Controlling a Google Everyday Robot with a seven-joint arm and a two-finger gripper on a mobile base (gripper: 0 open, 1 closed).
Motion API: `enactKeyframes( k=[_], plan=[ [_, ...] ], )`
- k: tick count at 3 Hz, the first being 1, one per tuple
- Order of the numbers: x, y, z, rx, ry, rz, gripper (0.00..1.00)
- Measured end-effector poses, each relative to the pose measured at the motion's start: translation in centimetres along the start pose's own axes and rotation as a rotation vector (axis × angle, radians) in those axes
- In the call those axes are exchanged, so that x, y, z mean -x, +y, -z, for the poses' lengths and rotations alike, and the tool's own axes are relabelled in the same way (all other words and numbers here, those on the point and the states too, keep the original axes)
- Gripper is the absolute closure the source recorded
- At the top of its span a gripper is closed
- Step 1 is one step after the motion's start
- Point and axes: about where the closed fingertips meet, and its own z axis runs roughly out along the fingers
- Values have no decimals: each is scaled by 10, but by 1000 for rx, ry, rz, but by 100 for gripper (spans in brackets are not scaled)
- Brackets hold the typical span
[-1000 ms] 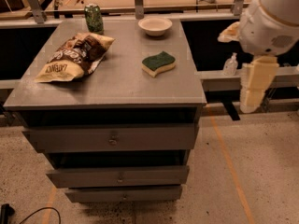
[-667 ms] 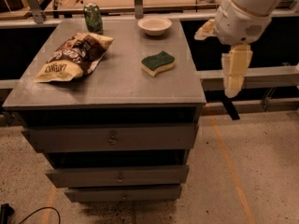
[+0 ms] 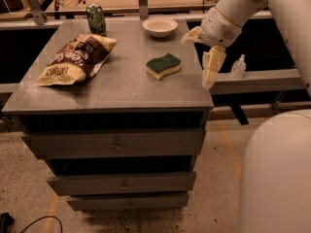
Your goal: Move sponge near brown chip bag
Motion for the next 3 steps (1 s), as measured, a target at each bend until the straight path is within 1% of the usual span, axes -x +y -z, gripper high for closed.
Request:
enactKeyframes(
  k=[1, 2, 3],
  plan=[
    [3, -34, -22, -34, -116, -11, 0],
    [4, -41, -24, -57, -120, -12, 0],
    [0, -60, -35, -69, -100, -79, 0]
  ],
)
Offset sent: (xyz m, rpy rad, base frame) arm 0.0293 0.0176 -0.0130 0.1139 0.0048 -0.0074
